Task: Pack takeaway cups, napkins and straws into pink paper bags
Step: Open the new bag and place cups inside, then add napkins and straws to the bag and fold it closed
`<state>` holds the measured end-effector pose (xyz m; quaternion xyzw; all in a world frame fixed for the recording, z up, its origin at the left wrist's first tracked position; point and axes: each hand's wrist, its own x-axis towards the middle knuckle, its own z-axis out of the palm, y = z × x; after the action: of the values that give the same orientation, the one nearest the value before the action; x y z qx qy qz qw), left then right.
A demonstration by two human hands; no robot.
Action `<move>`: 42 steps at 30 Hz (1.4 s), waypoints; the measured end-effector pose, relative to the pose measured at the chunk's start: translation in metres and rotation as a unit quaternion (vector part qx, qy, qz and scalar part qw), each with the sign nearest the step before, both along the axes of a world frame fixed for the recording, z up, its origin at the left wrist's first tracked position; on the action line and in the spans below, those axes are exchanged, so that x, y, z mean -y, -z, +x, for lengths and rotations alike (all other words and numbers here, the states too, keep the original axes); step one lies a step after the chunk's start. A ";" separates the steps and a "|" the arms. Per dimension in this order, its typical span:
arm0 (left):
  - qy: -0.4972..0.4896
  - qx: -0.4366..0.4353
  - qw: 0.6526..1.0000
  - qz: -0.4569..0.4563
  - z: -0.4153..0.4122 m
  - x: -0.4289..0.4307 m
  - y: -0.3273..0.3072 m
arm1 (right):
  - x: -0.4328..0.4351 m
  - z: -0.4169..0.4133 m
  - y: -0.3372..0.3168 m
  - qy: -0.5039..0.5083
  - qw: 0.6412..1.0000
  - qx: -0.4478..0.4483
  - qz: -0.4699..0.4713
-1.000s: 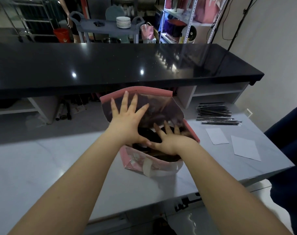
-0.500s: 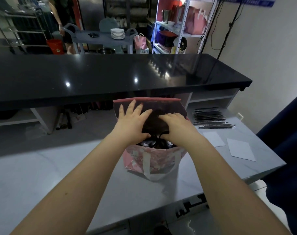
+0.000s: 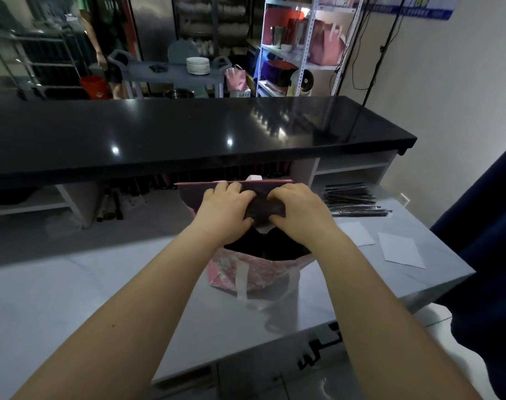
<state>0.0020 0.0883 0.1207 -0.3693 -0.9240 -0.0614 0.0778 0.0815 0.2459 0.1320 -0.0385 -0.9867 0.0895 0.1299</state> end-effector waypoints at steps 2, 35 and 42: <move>-0.003 -0.007 1.000 0.010 0.007 -0.011 -0.009 | -0.010 0.009 -0.007 -0.005 1.000 -0.014 -0.008; -0.066 0.055 0.996 0.023 0.188 -0.236 0.030 | -0.243 0.219 0.045 0.022 0.995 0.007 -0.095; -0.054 0.071 0.996 0.019 0.223 -0.260 0.064 | -0.263 0.237 0.078 0.016 0.993 0.032 -0.116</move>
<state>0.2251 0.3484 0.0567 -0.3120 -0.9445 -0.1006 0.0223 0.3182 0.5093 0.0543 -0.0721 -0.9725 0.2002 0.0948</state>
